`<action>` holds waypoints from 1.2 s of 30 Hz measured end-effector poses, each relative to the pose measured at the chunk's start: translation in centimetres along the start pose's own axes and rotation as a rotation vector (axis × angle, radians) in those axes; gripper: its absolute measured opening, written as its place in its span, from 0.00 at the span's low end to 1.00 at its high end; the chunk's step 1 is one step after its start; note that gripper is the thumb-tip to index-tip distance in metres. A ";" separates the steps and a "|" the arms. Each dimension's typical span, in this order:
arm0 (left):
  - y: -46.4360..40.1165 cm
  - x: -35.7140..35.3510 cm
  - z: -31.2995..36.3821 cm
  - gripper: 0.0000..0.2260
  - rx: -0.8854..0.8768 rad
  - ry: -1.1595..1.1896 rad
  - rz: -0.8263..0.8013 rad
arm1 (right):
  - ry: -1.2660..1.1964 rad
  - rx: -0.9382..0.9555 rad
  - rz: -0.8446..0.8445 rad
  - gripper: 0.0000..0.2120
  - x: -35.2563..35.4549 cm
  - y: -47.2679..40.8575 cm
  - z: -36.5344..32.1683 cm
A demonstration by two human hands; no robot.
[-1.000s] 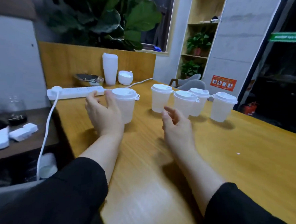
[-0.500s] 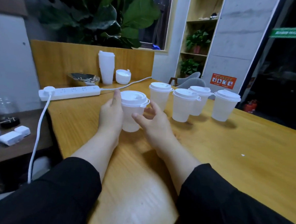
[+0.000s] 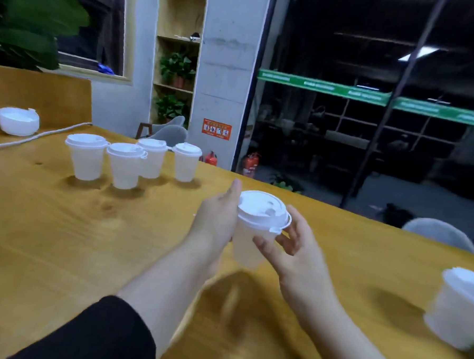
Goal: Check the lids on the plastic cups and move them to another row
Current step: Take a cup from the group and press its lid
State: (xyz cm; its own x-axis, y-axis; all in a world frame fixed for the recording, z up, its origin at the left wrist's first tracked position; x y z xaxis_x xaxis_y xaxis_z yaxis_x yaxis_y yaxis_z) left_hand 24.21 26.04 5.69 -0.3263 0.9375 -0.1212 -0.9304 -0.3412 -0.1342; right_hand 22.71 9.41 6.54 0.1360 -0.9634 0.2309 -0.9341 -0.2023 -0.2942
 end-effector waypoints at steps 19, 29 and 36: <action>7.5 -12.5 -0.4 0.14 -0.352 -0.258 -0.346 | 0.487 0.120 0.040 0.21 15.0 9.3 0.8; 8.2 -13.8 -1.1 0.18 -0.385 -0.310 -0.519 | 0.591 0.319 0.078 0.06 14.6 9.9 -1.0; 8.1 -13.7 -0.8 0.19 -0.424 -0.314 -0.507 | 0.527 0.372 0.187 0.07 14.8 10.1 -2.1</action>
State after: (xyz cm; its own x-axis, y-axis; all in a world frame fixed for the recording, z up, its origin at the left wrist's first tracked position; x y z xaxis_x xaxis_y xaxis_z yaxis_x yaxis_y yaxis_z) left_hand 21.28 10.36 5.49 0.0358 0.9412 0.3360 -0.8559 0.2024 -0.4758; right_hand 14.64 -6.53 8.97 -0.2850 -0.7929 0.5386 -0.7371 -0.1780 -0.6520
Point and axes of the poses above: each hand's wrist, its own y-axis away from the middle knuckle, its own x-axis out of the back of the hand, z = x × y, the point moved 9 cm from there along -y, towards the middle knuckle, and after that the axes turned 4 degrees about -x, right-handed, at the moved point
